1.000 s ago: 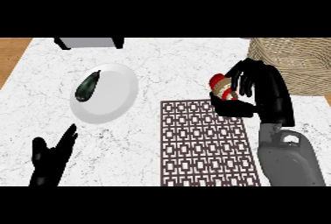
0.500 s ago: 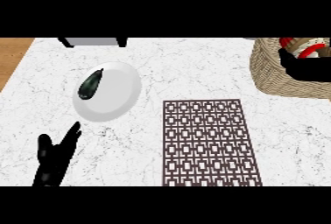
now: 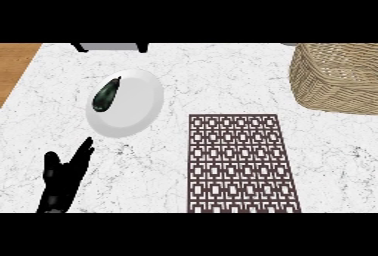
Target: Pick the cupcake from the placemat and place it in the basket
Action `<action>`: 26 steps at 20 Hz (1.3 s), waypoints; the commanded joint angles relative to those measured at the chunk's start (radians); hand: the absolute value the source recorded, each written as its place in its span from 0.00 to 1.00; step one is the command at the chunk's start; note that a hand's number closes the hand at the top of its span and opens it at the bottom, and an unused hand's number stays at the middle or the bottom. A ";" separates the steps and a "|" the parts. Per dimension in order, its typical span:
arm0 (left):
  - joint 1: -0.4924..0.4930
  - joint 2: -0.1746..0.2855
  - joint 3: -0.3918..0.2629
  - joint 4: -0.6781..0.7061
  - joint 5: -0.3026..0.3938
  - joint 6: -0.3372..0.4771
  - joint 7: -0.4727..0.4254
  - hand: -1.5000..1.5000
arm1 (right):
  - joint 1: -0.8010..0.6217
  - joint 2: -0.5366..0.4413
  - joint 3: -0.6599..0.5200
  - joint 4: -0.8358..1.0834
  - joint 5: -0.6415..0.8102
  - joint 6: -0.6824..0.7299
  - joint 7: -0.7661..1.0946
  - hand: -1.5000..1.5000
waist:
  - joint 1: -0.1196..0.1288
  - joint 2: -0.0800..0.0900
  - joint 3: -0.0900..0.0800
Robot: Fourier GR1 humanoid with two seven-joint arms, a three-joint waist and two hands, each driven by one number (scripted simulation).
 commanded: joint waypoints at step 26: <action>-0.032 -0.028 -0.005 0.036 -0.043 0.010 0.068 0.50 | -0.132 -0.142 -0.188 1.022 -0.097 -0.230 -0.724 1.00 | 0.013 0.012 -0.007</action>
